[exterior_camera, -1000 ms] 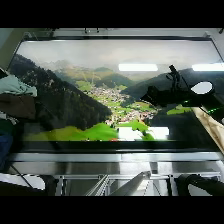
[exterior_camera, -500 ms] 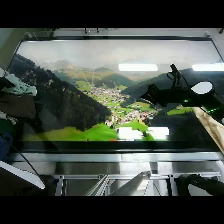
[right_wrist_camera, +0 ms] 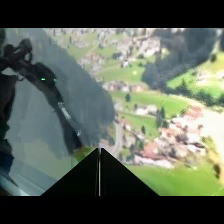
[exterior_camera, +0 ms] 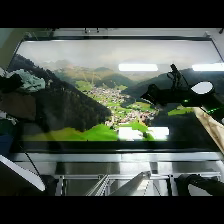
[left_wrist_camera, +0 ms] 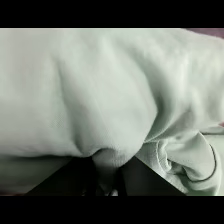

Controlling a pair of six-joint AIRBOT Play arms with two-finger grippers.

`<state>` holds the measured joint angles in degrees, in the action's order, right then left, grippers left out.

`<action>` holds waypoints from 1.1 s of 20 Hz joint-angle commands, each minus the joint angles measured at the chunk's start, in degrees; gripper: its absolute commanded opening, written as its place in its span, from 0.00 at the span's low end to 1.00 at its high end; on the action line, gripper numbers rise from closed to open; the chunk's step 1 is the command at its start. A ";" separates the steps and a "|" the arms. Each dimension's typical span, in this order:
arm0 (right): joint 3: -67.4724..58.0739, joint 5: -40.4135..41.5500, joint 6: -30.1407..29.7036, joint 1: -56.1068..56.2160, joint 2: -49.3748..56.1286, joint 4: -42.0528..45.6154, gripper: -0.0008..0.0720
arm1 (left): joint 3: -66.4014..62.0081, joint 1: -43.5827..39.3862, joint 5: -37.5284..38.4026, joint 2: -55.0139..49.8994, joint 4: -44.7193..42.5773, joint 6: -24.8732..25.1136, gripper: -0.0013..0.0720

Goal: Fold the shirts.

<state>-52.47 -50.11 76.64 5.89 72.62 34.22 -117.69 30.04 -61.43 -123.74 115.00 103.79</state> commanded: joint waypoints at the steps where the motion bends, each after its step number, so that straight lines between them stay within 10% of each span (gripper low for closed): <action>1: 0.00 -0.02 0.02 0.04 0.02 0.02 0.06 | -2.93 -4.13 -7.74 0.79 11.19 5.29 0.04; 7: 0.00 -0.04 0.02 0.04 0.02 -0.02 0.06 | -2.54 -17.35 -23.17 9.68 24.00 13.84 0.04; 14: 0.00 -0.09 0.02 0.04 0.00 0.00 0.06 | 8.61 -36.48 -24.11 22.14 26.75 16.81 0.06; 15: 0.00 -0.09 0.04 0.04 0.02 -0.02 0.06 | 9.01 -39.06 -24.13 22.03 25.79 16.81 0.21; 17: 0.00 -0.87 0.02 0.04 0.02 -0.02 0.06 | 8.98 -43.71 -23.93 21.62 20.37 14.97 1.00; 21: -0.02 -5.64 0.00 0.04 -0.02 -1.11 0.06 | 8.98 -47.15 -25.07 21.55 12.04 8.94 0.97; 22: -0.02 -6.67 0.00 0.02 0.00 -1.05 0.06 | 8.98 -46.86 -25.40 21.57 9.77 4.79 0.80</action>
<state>-52.47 -53.45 76.64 5.89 72.62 33.69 -108.95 -14.85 -85.82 -102.35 131.48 115.63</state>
